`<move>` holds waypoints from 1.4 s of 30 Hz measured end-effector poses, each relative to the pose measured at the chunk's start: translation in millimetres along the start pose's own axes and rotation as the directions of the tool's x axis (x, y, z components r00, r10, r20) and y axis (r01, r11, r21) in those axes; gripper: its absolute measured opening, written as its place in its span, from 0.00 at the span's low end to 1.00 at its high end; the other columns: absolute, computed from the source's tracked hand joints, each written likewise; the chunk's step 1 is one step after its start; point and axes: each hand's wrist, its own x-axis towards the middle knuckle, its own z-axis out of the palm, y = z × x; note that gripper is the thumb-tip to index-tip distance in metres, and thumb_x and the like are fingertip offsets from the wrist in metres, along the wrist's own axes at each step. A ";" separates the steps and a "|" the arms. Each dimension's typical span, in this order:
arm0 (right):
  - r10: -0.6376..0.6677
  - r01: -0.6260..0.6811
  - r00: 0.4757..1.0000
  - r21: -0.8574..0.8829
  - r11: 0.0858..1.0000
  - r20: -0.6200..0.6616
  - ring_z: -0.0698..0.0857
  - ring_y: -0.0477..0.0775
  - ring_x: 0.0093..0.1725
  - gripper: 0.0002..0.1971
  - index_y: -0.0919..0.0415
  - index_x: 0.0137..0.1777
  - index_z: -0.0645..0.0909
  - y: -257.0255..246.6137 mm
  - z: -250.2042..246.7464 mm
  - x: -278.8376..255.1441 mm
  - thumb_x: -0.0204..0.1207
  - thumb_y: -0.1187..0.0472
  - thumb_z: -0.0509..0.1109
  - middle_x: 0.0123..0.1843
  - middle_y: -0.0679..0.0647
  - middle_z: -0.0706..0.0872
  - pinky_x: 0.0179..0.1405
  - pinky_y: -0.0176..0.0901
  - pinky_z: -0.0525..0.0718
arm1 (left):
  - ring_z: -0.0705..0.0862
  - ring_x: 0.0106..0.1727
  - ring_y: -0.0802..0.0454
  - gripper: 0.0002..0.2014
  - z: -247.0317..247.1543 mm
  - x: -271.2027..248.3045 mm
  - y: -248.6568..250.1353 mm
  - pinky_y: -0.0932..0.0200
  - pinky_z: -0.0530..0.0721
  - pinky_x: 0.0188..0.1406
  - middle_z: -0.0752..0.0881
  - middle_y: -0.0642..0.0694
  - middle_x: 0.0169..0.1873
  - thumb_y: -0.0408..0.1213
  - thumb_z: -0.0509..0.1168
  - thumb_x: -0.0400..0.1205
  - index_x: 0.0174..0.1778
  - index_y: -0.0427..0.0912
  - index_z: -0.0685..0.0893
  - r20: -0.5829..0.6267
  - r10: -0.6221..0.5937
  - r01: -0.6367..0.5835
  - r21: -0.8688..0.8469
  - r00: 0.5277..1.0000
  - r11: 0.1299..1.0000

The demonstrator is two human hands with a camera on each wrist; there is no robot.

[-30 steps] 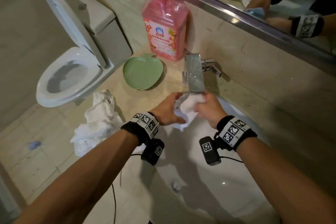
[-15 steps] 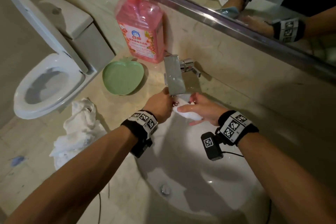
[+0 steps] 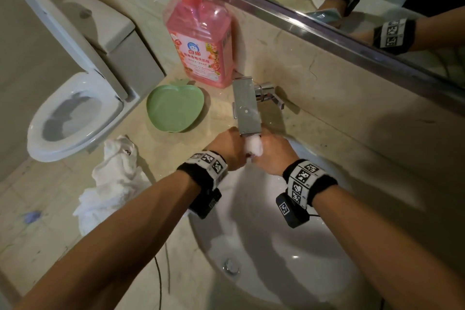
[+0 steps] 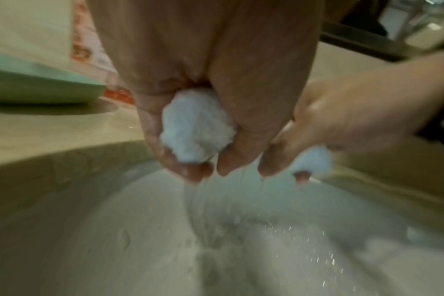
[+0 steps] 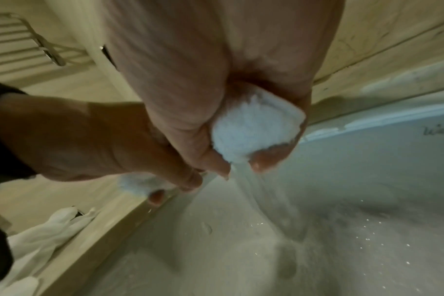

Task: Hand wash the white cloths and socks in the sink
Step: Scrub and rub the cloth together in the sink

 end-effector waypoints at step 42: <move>-0.015 0.019 1.000 0.536 0.844 -0.010 0.91 0.49 0.48 0.16 0.62 0.56 0.86 -18.5 6.5 -11.3 0.69 0.61 0.82 0.46 0.52 0.92 0.49 0.48 0.88 | 0.82 0.49 0.46 0.22 -8.7 -41.9 -36.5 0.57 0.77 0.43 0.85 0.49 0.48 0.45 0.79 0.71 0.56 0.54 0.75 -0.102 -0.076 0.024 -0.439 0.992 0.898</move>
